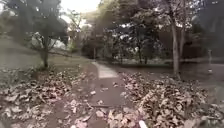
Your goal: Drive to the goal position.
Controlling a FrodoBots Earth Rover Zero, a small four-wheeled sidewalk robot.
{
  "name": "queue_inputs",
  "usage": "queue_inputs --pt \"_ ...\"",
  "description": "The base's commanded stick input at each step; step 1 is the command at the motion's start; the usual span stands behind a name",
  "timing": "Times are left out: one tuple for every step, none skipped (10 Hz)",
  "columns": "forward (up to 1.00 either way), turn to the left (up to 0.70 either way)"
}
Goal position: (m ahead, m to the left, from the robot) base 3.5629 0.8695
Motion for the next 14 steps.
queue_inputs --pt "1.0 0.03" --pt "1.0 0.03" --pt "1.0 0.03" --pt "1.0 0.03" --pt "1.0 0.03" --pt "1.0 0.03" --pt "1.0 0.03" --pt "1.0 0.03" --pt "1.0 0.03" --pt "1.0 0.03" --pt "1.0 0.03" --pt "1.0 0.03" --pt "1.0 0.03" --pt "1.0 0.03"
